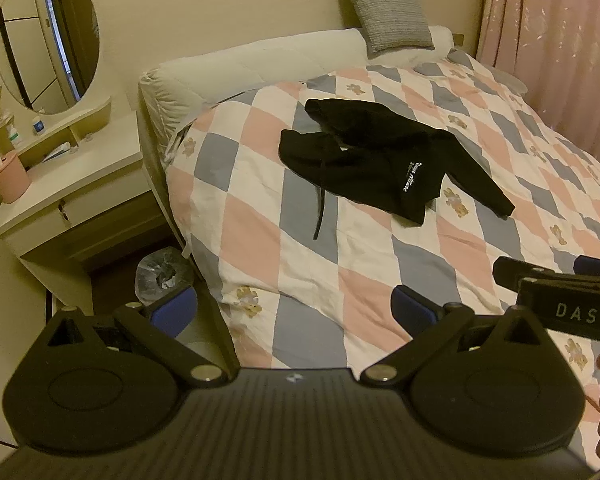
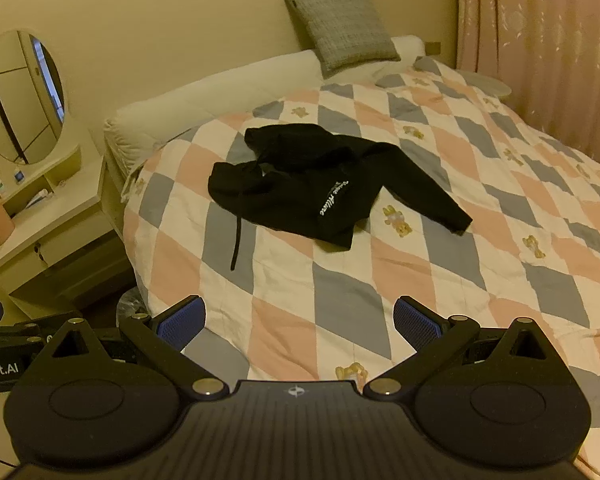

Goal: Fold clothes
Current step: 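Move both grippers toward the crumpled black pants on the bed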

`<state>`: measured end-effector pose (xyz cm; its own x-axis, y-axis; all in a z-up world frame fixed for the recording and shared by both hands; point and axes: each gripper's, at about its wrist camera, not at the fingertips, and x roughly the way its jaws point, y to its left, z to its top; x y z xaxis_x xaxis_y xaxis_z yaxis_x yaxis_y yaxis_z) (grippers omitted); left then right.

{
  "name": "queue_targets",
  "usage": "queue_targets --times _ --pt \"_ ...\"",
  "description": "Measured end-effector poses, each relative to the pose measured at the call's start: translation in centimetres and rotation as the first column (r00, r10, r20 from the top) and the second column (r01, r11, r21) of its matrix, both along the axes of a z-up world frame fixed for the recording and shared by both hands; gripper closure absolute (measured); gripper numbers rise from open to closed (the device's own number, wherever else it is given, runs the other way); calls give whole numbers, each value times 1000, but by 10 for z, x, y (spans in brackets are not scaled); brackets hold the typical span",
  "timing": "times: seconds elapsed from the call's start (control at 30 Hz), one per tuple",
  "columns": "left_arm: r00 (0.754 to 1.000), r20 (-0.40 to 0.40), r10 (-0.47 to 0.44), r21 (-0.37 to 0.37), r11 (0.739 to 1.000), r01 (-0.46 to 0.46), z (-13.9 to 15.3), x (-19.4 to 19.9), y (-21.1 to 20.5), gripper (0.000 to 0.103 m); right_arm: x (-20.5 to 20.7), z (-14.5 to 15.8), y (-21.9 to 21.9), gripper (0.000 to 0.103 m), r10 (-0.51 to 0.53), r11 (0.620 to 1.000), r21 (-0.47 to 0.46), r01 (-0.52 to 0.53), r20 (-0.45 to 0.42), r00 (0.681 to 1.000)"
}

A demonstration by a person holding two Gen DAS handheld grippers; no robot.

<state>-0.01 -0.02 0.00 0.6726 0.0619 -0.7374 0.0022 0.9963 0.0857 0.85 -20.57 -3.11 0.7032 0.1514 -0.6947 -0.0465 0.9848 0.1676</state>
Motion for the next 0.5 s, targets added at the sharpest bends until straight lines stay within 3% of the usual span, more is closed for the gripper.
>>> queue_targets --times 0.5 --pt "1000 -2 3 0 1000 -3 -4 -2 -3 1 0 0 2 0 -2 1000 -11 2 -9 1000"
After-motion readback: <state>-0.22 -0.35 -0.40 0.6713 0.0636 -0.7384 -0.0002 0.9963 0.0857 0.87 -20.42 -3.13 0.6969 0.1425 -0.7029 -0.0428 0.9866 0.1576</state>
